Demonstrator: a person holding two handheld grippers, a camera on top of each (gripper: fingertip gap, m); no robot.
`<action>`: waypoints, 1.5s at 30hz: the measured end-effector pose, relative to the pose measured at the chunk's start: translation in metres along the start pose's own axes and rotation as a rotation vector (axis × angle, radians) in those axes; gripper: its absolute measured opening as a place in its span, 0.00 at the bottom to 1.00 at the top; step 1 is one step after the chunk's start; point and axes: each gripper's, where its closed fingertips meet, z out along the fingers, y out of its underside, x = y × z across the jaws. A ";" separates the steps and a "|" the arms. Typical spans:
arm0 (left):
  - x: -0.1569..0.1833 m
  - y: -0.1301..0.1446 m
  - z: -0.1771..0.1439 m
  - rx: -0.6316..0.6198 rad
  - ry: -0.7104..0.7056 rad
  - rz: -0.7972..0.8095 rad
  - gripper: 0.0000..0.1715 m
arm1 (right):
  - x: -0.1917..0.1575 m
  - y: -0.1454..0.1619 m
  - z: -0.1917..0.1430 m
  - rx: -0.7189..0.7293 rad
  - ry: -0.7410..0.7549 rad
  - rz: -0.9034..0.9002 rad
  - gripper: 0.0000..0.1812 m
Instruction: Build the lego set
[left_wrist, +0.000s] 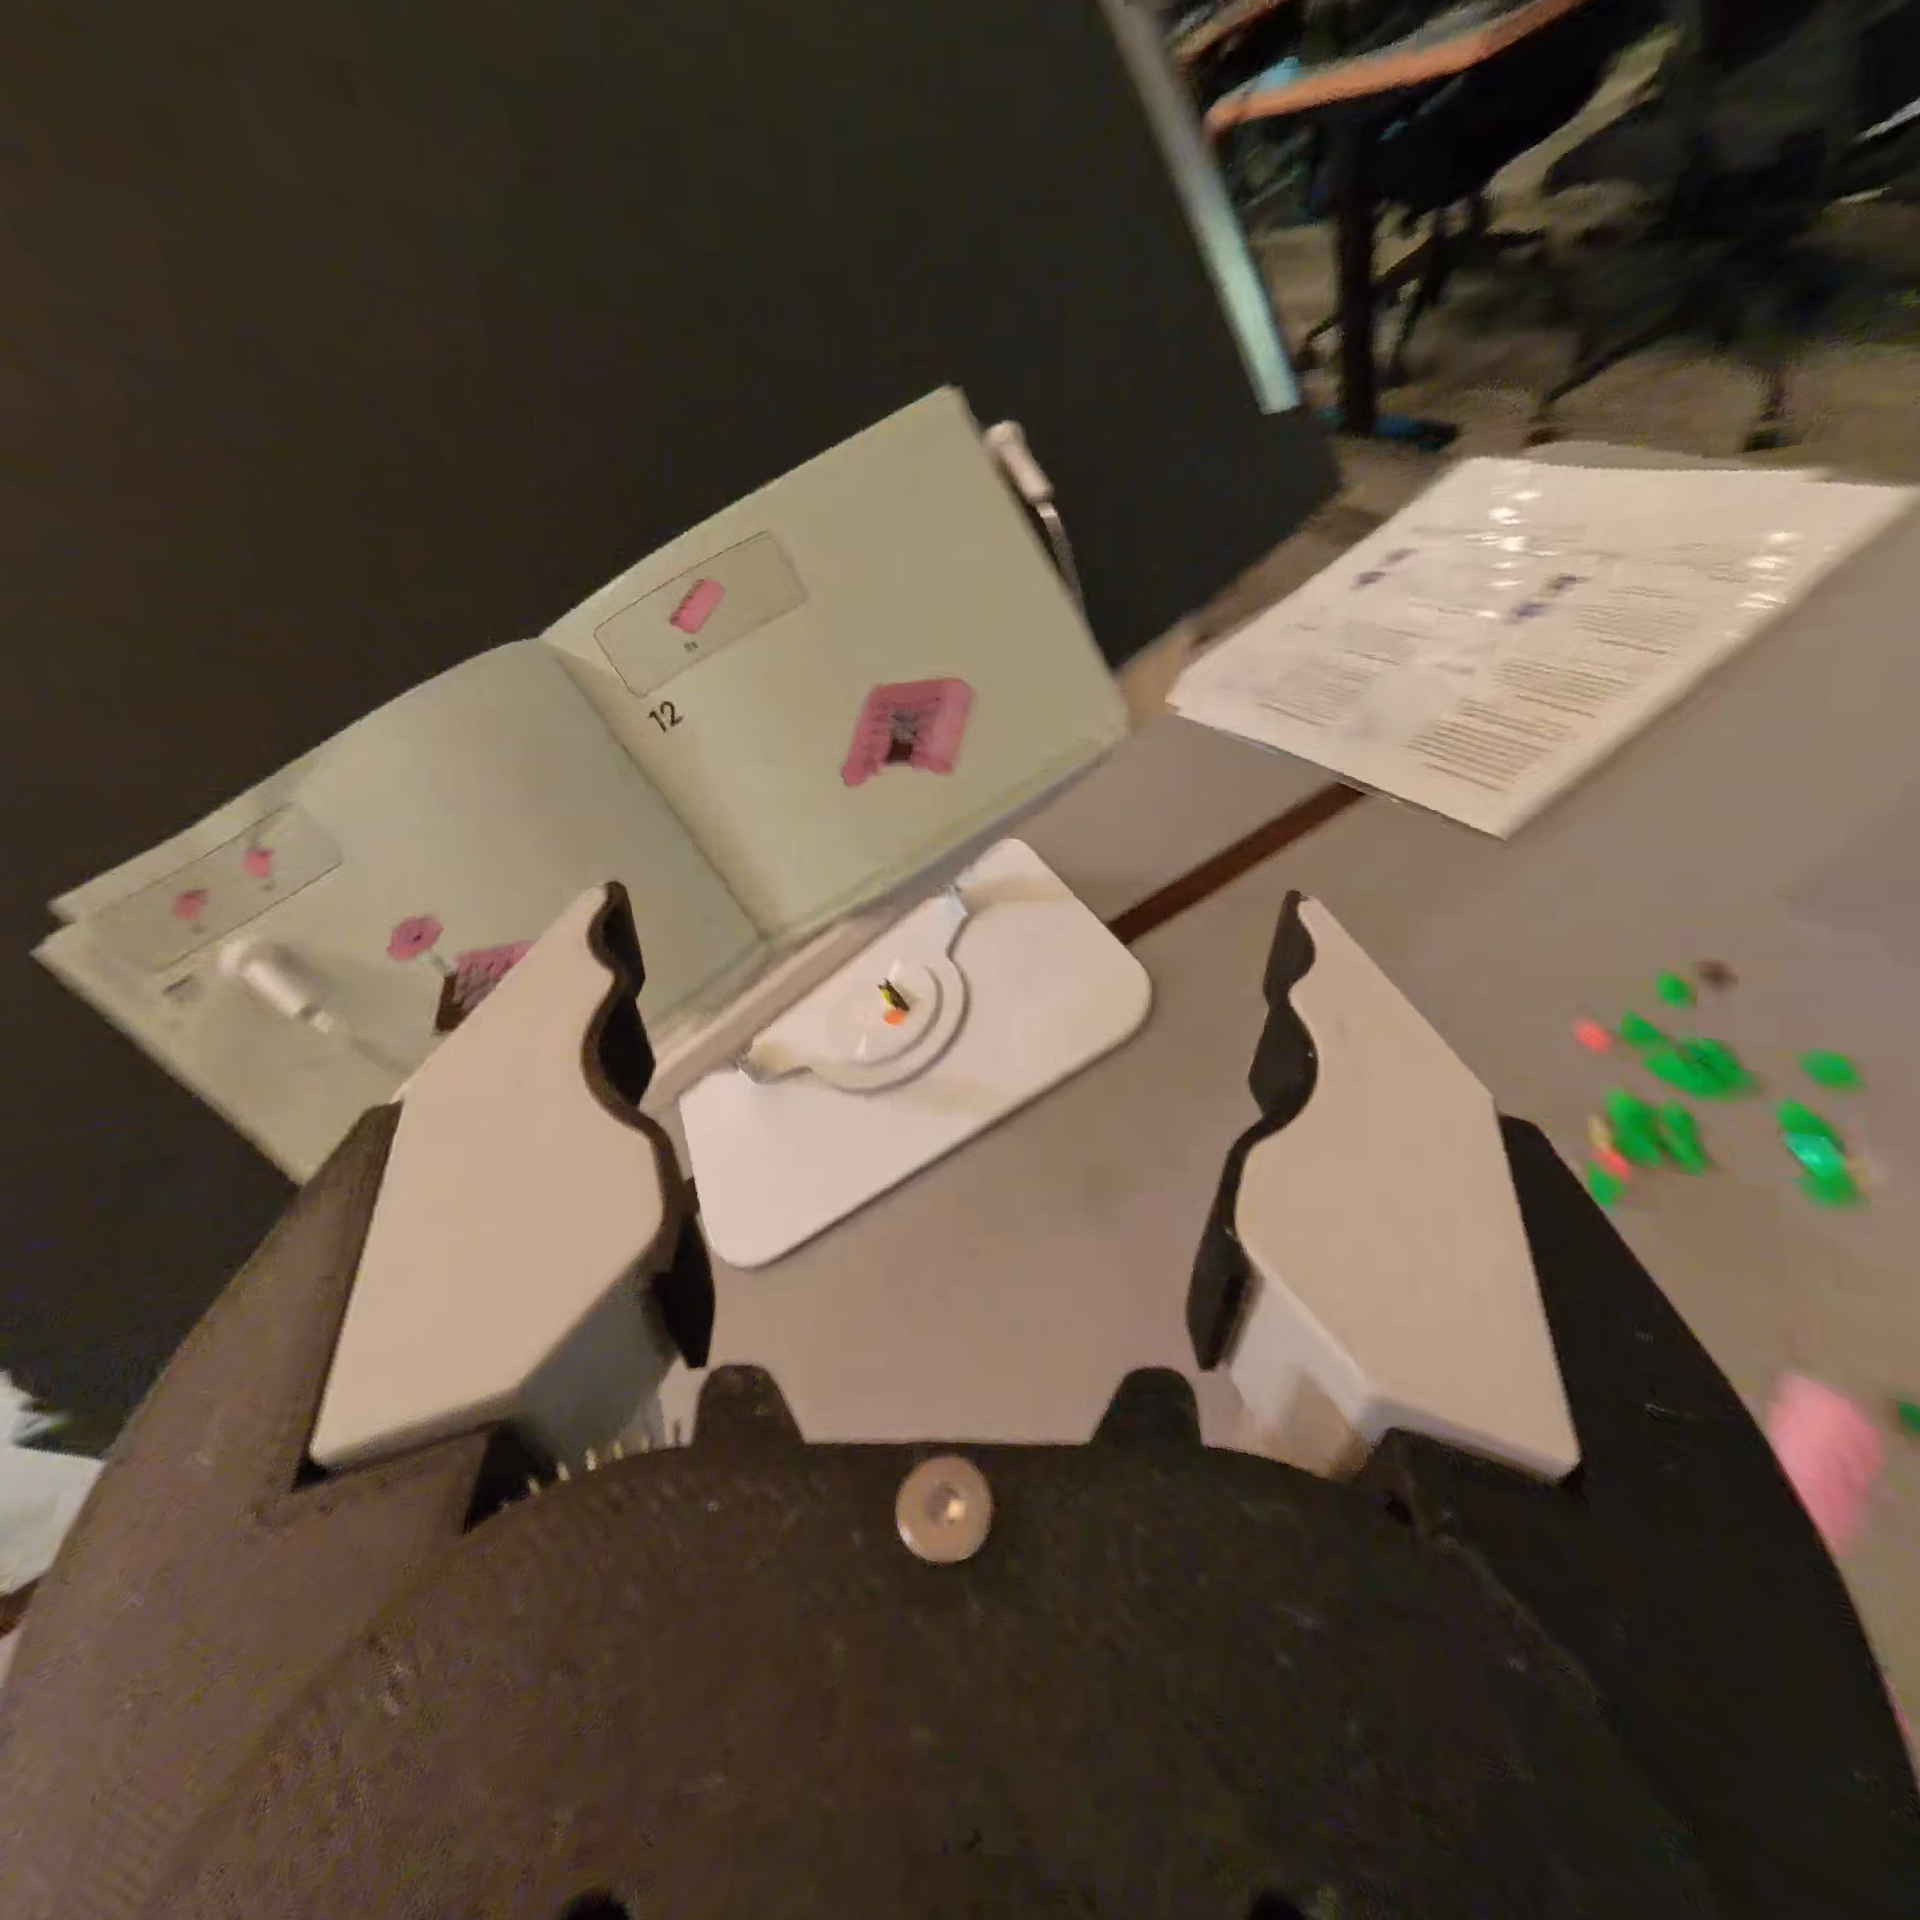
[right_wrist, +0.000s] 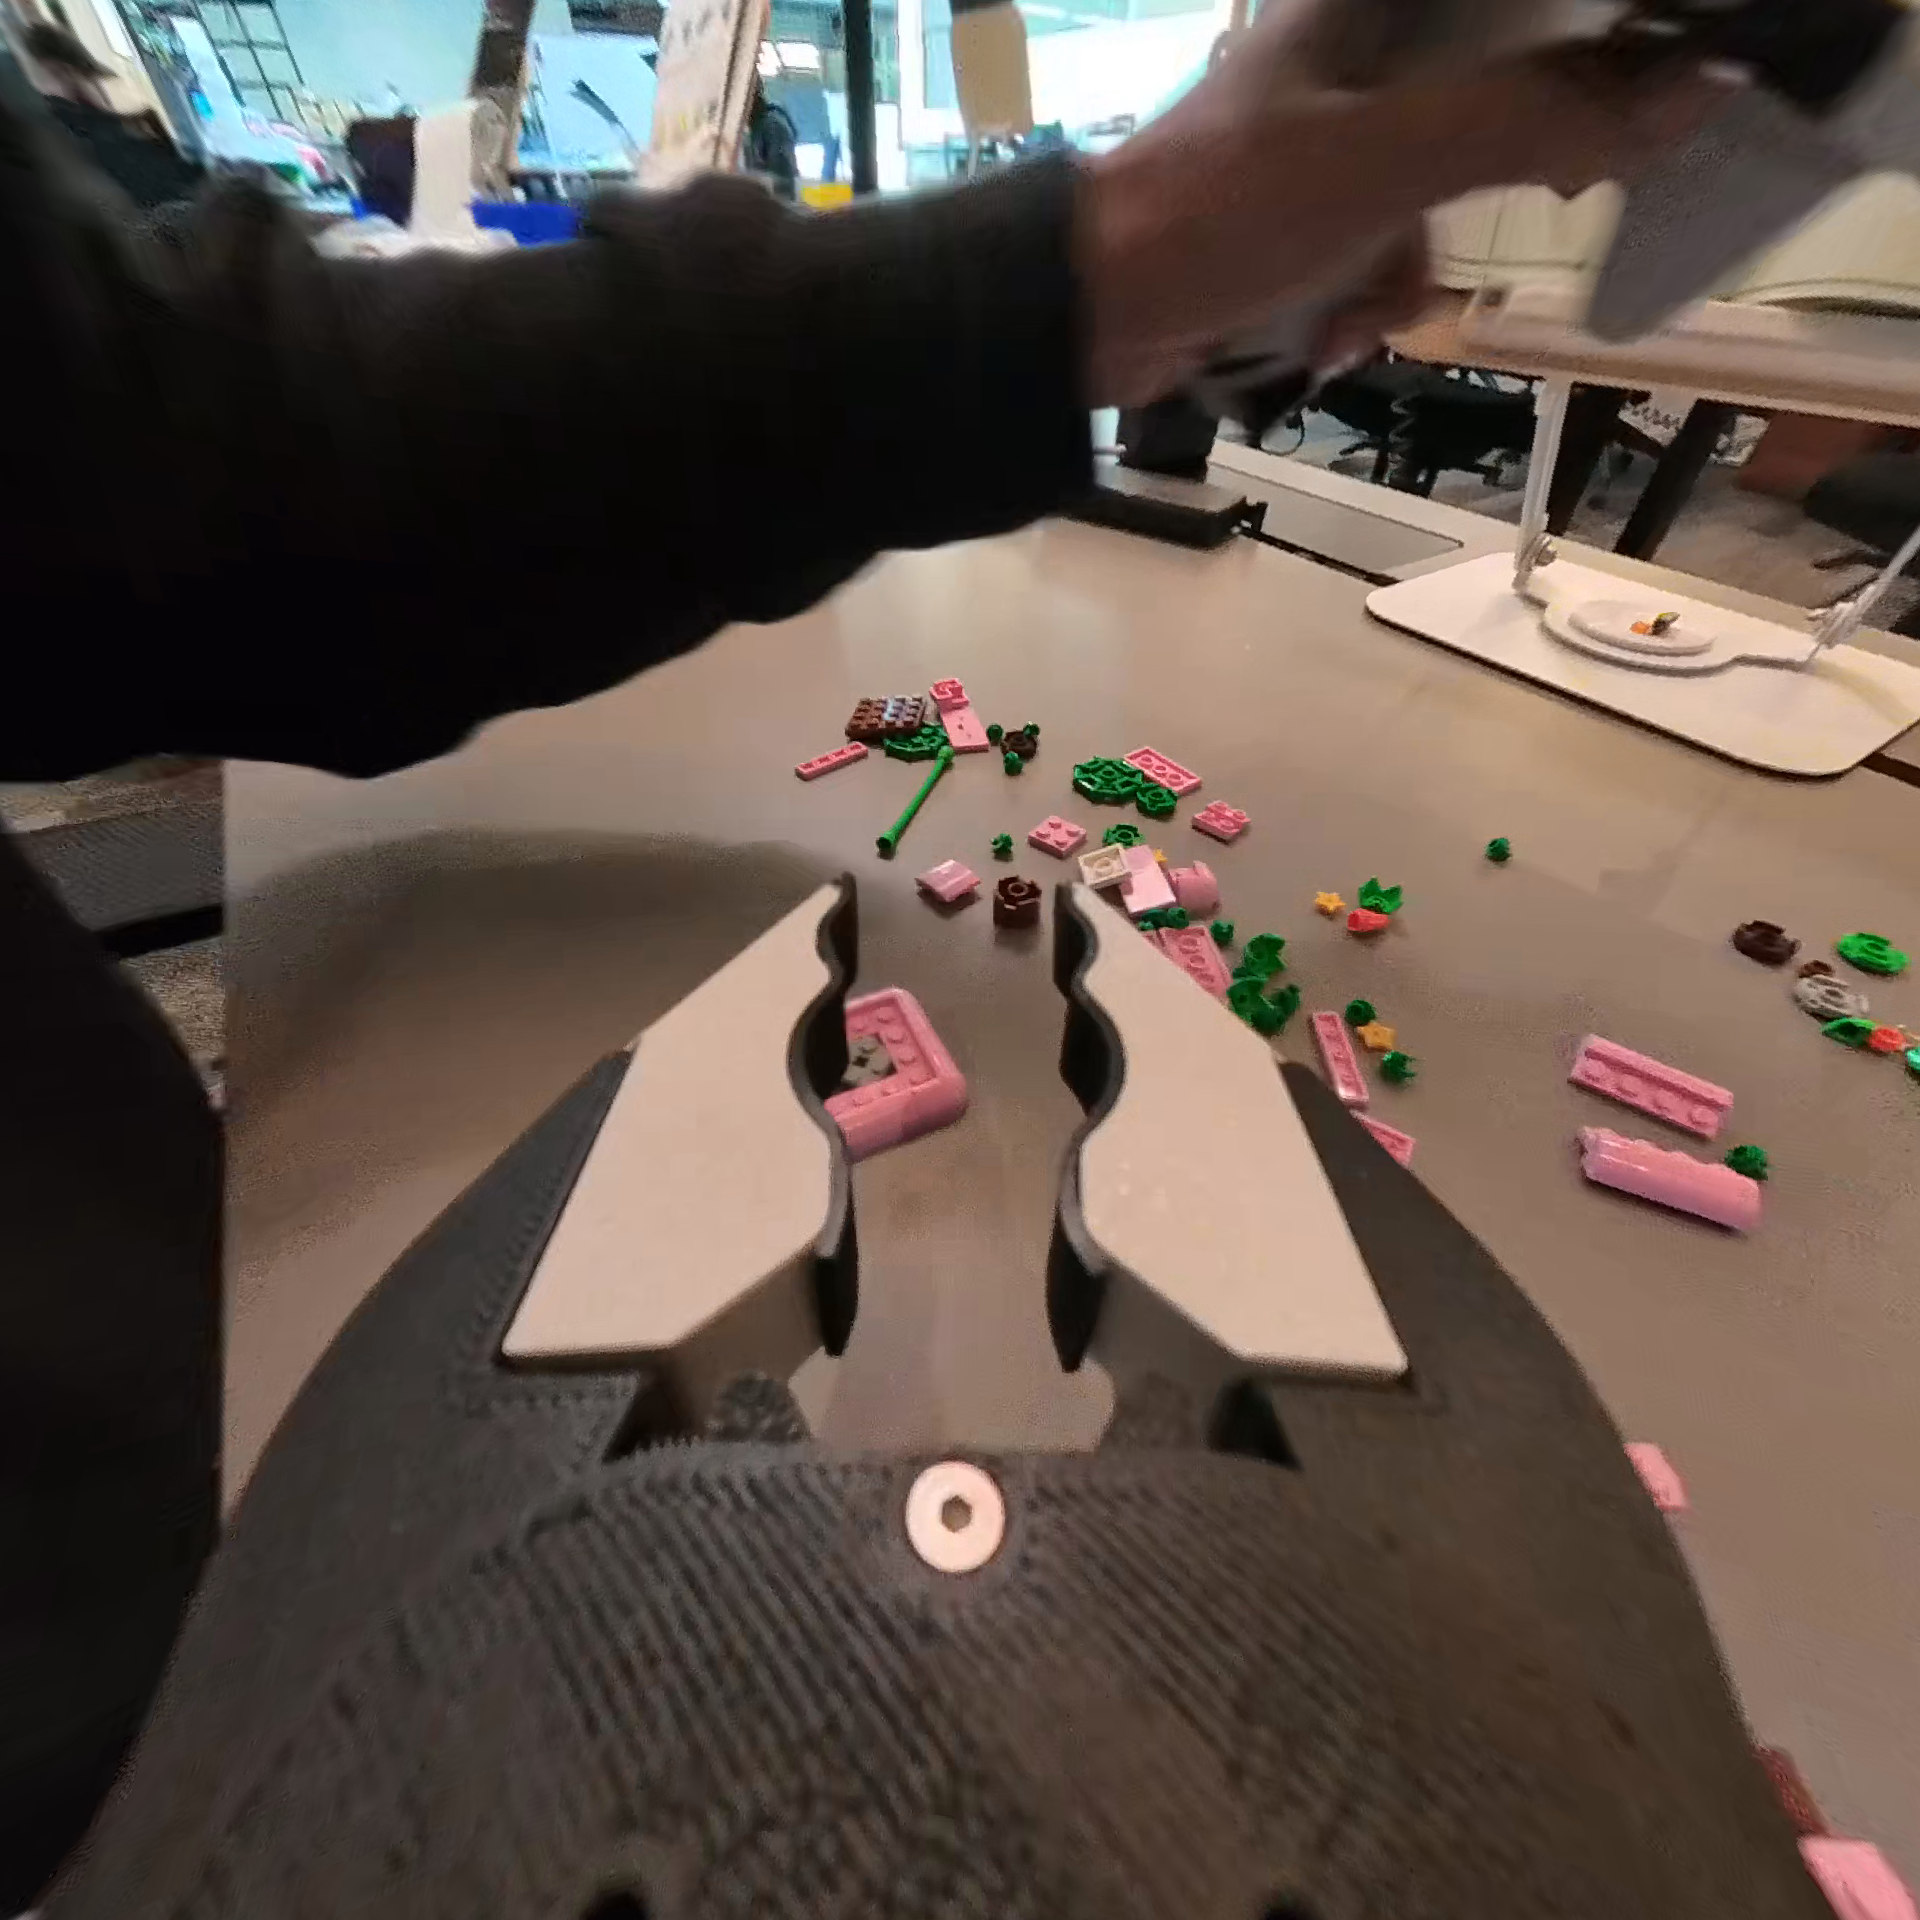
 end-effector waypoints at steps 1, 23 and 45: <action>-0.006 -0.002 0.026 -0.038 -0.026 -0.022 0.69 | -0.002 -0.002 -0.003 0.015 -0.011 -0.001 0.20; -0.068 -0.014 0.055 0.075 -0.042 -0.159 0.38 | 0.004 -0.014 -0.020 0.122 -0.115 0.204 0.22; -0.094 0.006 0.006 0.252 0.310 -0.560 0.33 | 0.107 -0.216 -0.023 0.232 0.160 -0.460 0.17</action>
